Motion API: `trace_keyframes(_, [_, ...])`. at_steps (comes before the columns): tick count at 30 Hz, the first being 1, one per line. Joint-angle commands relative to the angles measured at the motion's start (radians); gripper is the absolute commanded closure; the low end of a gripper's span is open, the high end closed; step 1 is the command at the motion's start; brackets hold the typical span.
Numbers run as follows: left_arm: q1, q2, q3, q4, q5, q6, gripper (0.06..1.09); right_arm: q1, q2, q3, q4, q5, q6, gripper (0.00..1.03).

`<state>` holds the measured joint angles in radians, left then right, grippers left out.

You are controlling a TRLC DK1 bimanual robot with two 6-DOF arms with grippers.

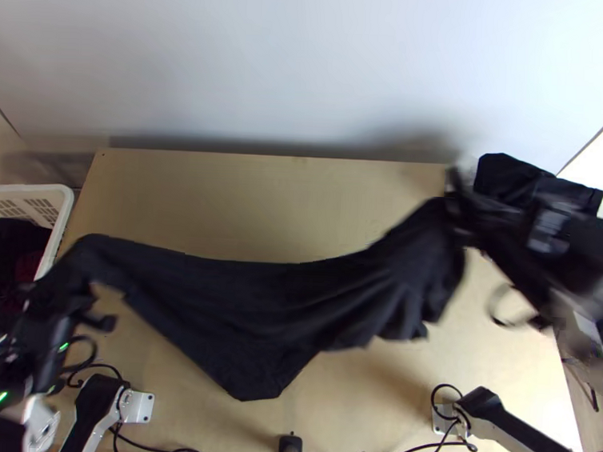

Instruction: Fold the t-shirt

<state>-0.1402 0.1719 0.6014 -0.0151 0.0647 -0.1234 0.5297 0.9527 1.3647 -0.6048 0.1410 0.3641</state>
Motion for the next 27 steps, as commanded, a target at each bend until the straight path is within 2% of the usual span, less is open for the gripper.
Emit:
trace_keyframes(1, [-0.001, 0.150, -0.267, 0.290, 0.017, 0.013, 1.05, 0.001, 0.245, -0.273, 0.361, -0.011, 0.009, 1.00])
trace_keyframes(7, [0.125, 0.500, -0.272, 0.511, 0.017, 0.002, 1.05, -0.043, 0.618, -0.162, 0.519, -0.011, -0.034, 1.00])
trace_keyframes(13, [0.234, 0.853, -0.155, 0.658, 0.017, -0.045, 1.05, -0.077, 0.942, 0.077, 0.524, -0.009, -0.094, 1.00])
trace_keyframes(15, [0.261, 0.937, -0.117, 0.687, 0.014, -0.071, 1.05, -0.076, 0.997, 0.102, 0.583, -0.009, -0.131, 1.00])
trace_keyframes(18, [0.287, 1.035, -0.057, 0.696, -0.009, -0.102, 1.05, -0.077, 1.043, 0.109, 0.741, -0.009, -0.125, 1.00])
trace_keyframes(23, [0.321, 1.140, 0.018, 0.702, -0.106, -0.105, 1.05, -0.073, 1.068, 0.192, 0.856, -0.001, -0.120, 1.00])
trace_keyframes(27, [0.340, 1.178, 0.052, 0.702, -0.161, -0.122, 1.05, -0.059, 1.037, 0.274, 0.872, 0.005, -0.117, 1.00])
